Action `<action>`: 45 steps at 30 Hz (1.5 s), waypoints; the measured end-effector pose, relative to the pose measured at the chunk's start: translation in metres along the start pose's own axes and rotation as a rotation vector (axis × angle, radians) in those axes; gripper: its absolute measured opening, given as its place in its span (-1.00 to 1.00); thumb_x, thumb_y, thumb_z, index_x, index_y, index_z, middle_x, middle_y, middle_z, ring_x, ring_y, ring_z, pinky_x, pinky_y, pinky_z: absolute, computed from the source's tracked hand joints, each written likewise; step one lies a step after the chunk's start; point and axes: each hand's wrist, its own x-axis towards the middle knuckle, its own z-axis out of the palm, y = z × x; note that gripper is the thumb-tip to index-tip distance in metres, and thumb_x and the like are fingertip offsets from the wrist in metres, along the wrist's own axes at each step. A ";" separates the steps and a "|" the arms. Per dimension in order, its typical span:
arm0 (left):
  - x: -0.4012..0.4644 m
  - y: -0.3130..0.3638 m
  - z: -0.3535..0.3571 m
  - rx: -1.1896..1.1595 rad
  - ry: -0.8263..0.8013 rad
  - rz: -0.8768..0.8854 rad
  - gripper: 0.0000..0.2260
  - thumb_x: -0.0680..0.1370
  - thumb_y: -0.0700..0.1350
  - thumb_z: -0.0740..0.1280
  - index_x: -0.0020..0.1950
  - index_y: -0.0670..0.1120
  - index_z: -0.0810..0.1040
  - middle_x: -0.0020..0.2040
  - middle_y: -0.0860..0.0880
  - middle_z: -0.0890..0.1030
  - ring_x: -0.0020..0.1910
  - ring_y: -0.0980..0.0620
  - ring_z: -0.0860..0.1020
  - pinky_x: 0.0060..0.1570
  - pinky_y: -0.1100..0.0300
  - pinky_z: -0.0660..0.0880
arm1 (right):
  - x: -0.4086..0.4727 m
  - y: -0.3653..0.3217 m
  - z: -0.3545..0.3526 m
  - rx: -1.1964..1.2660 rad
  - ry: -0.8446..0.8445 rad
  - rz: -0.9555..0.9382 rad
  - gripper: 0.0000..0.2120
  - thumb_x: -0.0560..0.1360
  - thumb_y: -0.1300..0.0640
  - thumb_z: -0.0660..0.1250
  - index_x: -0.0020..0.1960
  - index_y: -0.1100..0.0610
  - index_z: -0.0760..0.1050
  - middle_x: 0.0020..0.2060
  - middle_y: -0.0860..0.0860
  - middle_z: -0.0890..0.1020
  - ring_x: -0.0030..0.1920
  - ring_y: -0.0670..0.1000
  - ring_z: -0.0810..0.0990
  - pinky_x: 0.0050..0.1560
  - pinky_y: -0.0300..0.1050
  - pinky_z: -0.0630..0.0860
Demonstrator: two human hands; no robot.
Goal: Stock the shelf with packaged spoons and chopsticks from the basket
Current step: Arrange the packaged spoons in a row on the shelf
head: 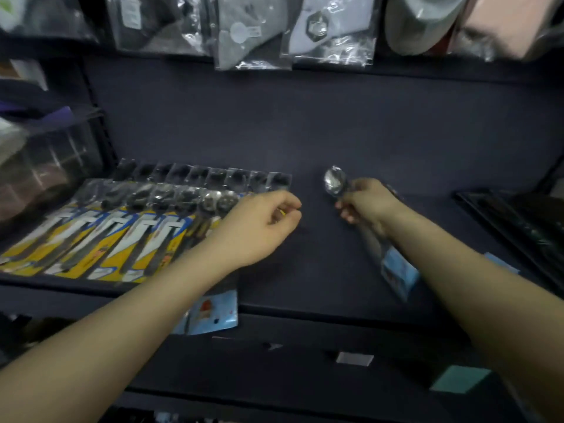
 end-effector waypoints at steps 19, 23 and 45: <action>0.009 0.053 0.057 -0.380 0.121 -0.420 -0.74 0.56 -0.18 0.22 -0.32 -0.20 0.46 -0.68 0.02 0.42 -0.73 0.14 0.27 -0.69 0.39 0.16 | 0.079 0.066 -0.082 -0.668 0.081 -0.013 -0.62 0.56 -0.03 0.14 0.24 0.20 0.44 0.26 0.21 0.49 0.26 0.28 0.43 0.25 0.08 0.42; -0.006 0.036 0.045 -0.072 0.227 -0.424 -0.71 0.55 -0.10 0.23 -0.38 -0.02 0.50 -0.64 0.04 0.34 -0.68 0.17 0.29 -0.62 0.33 0.24 | 0.075 0.063 -0.071 -0.516 -0.018 -0.173 -0.79 0.51 0.04 0.28 0.08 0.12 0.52 0.00 0.11 0.59 0.09 0.15 0.56 0.01 -0.11 0.45; -0.039 -0.045 -0.043 0.443 -0.064 -0.106 -0.76 0.55 -0.14 0.23 0.20 -0.10 0.49 0.10 -0.10 0.60 0.05 -0.07 0.57 0.03 0.10 0.49 | 0.015 -0.039 0.080 0.214 -0.315 -0.037 -0.74 0.56 0.36 0.10 -0.22 0.15 0.43 -0.36 0.06 0.45 -0.42 -0.01 0.41 -0.43 -0.20 0.39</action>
